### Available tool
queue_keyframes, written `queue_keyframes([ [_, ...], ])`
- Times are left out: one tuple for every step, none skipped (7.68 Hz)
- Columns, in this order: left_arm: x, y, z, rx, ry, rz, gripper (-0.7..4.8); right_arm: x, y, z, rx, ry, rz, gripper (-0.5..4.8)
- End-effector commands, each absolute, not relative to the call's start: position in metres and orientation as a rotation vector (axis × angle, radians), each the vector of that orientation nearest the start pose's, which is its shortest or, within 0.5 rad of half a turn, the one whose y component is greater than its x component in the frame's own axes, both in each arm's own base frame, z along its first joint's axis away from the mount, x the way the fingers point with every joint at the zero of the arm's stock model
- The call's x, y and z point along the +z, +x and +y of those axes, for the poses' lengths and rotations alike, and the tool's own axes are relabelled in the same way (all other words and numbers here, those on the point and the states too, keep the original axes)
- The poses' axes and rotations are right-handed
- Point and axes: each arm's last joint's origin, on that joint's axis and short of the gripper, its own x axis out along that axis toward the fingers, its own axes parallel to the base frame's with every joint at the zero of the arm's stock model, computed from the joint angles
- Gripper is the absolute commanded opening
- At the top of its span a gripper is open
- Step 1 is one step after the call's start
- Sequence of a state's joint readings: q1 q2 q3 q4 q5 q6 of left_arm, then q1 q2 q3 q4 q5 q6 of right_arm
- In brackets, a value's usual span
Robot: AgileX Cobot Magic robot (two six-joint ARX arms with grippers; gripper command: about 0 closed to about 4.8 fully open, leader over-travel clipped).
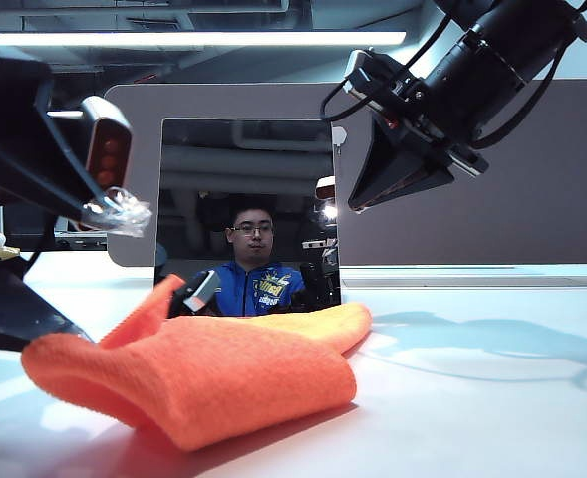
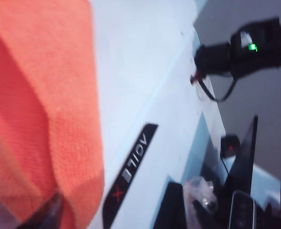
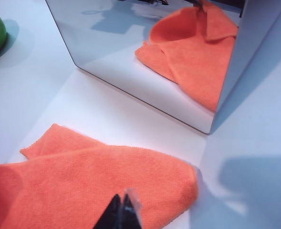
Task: Pick up the cloth from the table and use it to cover the mirror.
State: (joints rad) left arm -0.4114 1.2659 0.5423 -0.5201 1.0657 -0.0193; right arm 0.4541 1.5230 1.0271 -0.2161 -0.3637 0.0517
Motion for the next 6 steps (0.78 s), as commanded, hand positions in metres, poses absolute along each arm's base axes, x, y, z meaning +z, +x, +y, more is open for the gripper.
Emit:
queue_keyframes([
  [0.183, 0.199, -0.128, -0.834, -0.175, 0.884, 3.27, 0.241, 0.281, 0.152, 0.848, 0.042, 0.799, -0.01],
  [0.184, 0.202, -0.126, -0.76, -0.148, 0.867, 3.27, 0.241, 0.28, 0.152, 0.846, 0.042, 0.809, -0.01],
  [0.178, 0.201, -0.117, -0.629, -0.111, 0.933, 3.28, 0.24, 0.28, 0.151, 0.844, 0.041, 0.822, -0.01],
  [0.176, 0.201, -0.114, -0.613, -0.114, 0.955, 3.27, 0.24, 0.28, 0.151, 0.845, 0.04, 0.821, -0.02],
  [0.168, 0.201, -0.087, -0.496, -0.165, 1.091, 3.28, 0.24, 0.28, 0.151, 0.846, 0.038, 0.82, -0.01],
  [0.168, 0.202, -0.078, -0.515, -0.228, 1.119, 3.27, 0.24, 0.28, 0.151, 0.855, 0.017, 0.81, -0.01],
])
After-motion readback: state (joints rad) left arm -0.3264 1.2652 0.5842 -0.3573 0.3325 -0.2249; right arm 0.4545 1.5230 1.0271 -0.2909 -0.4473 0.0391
